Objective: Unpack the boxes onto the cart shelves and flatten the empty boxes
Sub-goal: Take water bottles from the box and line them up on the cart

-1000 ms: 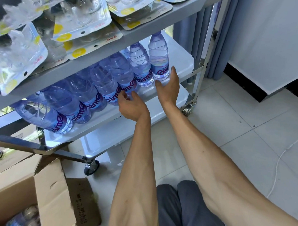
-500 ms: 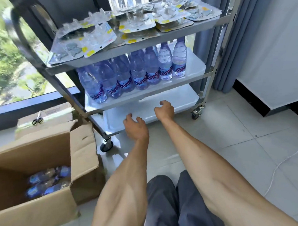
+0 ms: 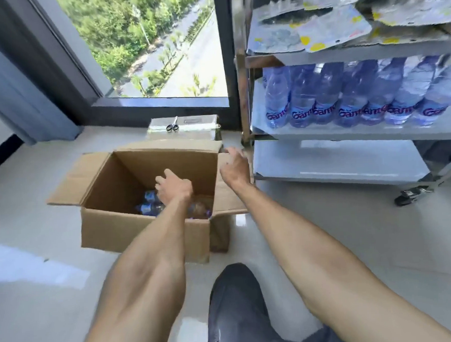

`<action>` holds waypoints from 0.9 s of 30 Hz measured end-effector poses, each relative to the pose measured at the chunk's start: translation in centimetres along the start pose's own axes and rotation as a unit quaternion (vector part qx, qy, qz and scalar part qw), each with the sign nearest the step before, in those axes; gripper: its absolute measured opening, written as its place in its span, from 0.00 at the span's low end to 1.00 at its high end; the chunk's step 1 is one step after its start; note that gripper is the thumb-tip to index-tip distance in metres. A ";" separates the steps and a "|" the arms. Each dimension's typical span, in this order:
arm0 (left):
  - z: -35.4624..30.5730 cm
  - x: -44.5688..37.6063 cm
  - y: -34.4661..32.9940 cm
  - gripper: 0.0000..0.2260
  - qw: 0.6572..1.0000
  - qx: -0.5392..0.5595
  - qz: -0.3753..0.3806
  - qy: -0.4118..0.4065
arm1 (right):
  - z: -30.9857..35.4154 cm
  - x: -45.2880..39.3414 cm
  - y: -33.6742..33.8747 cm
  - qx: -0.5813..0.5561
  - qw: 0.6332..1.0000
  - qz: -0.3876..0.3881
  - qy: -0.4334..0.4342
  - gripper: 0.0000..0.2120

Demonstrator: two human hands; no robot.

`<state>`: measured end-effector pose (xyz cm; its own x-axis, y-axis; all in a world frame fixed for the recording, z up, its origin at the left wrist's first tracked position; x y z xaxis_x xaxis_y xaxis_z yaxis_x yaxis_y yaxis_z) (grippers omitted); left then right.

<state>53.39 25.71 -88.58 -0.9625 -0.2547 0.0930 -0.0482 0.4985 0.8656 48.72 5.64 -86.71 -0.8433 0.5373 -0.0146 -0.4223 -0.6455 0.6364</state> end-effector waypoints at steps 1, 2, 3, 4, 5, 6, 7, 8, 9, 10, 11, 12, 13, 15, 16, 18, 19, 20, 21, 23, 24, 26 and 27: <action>1.9 -1.8 0.3 0.19 1.000 0.002 0.011 0.027 | 0.9 -0.3 -2.1 -0.005 1.000 0.023 -0.001 0.21; 3.5 -3.3 0.4 0.19 0.999 0.005 0.022 0.049 | 1.4 -0.7 -4.2 -0.005 0.999 0.051 -0.005 0.22; 5.2 -5.0 0.2 0.18 0.997 0.006 0.031 0.068 | 1.8 -1.2 -6.9 0.002 0.996 0.087 -0.013 0.22; 6.5 -6.5 -0.1 0.19 0.996 0.006 0.041 0.078 | 1.9 -1.7 -9.4 0.011 0.992 0.124 -0.024 0.22; 7.8 -8.0 -0.7 0.19 0.995 0.006 0.055 0.085 | 1.8 -2.1 -12.1 0.024 0.987 0.157 -0.037 0.22; 8.8 -9.1 -1.6 0.19 0.993 0.010 0.072 0.091 | 1.4 -2.2 -14.4 0.040 0.981 0.183 -0.054 0.21; 9.4 -9.7 -2.4 0.19 0.991 0.023 0.090 0.097 | 0.6 -2.2 -15.9 0.052 0.976 0.200 -0.074 0.20; 10.3 -10.9 -3.7 0.19 0.987 0.035 0.111 0.115 | -0.3 -2.3 -18.0 0.063 0.969 0.217 -0.102 0.19; 10.7 -12.0 -4.9 0.19 0.982 0.046 0.126 0.133 | -1.3 -2.3 -19.8 0.073 0.962 0.229 -0.130 0.19; 11.2 -13.2 -6.4 0.20 0.978 0.053 0.138 0.148 | -2.6 -2.3 -21.5 0.087 0.954 0.242 -0.156 0.19; 11.7 -14.0 -7.8 0.20 0.974 0.055 0.149 0.163 | -3.9 -2.1 -23.0 0.100 0.945 0.254 -0.179 0.19; 12.0 -14.6 -9.1 0.20 0.970 0.059 0.156 0.178 | -5.1 -1.9 -24.2 0.110 0.937 0.263 -0.199 0.19; 12.4 -15.2 -10.6 0.20 0.965 0.057 0.168 0.194 | -6.5 -1.9 -25.3 0.118 0.930 0.271 -0.219 0.19; 13.2 -15.9 -13.1 0.20 0.959 0.044 0.183 0.213 | -8.8 -2.2 -27.0 0.131 0.919 0.276 -0.251 0.20; 13.7 -16.1 -14.1 0.20 0.957 0.031 0.187 0.220 | -9.7 -2.4 -27.7 0.134 0.914 0.278 -0.265 0.20; 14.9 -16.3 -16.2 0.19 0.952 -0.007 0.202 0.227 | -11.1 -3.0 -29.1 0.141 0.906 0.277 -0.287 0.20; 15.4 -16.5 -17.1 0.19 0.950 -0.022 0.213 0.228 | -11.5 -3.3 -29.8 0.145 0.904 0.274 -0.293 0.20; 16.0 -16.6 -18.1 0.19 0.946 -0.028 0.223 0.234 | -12.0 -3.5 -30.6 0.153 0.901 0.275 -0.298 0.21; 16.5 -16.8 -18.8 0.19 0.942 -0.023 0.225 0.247 | -12.5 -3.4 -31.5 0.161 0.897 0.286 -0.297 0.21; 17.3 -18.0 -19.4 0.18 0.944 -0.013 0.197 0.263 | -13.4 -2.5 -33.6 0.174 0.882 0.334 -0.285 0.20; 17.4 -19.2 -19.3 0.16 0.953 -0.024 0.172 0.248 | -13.7 -1.8 -34.7 0.181 0.871 0.366 -0.273 0.19; 17.2 -21.9 -19.7 0.14 0.969 -0.072 0.169 0.166 | -14.7 -0.2 -36.7 0.202 0.849 0.425 -0.242 0.16; 16.9 -22.9 -20.3 0.13 0.970 -0.101 0.190 0.114 | -15.2 0.7 -37.6 0.209 0.838 0.449 -0.229 0.16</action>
<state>71.93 35.46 -116.56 -0.8151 -0.2731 0.5109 0.3743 0.4249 0.8243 58.93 22.06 -122.38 -0.5016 0.1509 0.8519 0.5489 -0.7056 0.4481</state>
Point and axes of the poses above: each hand's wrist, its own x-axis away from the middle knuckle, its own y-axis out of the back of the hand, z = x × y, the point moved 7 cm from there along -x, towards the middle knuckle, and after that the axes turned 5 degrees about x, right-handed, at the moved point
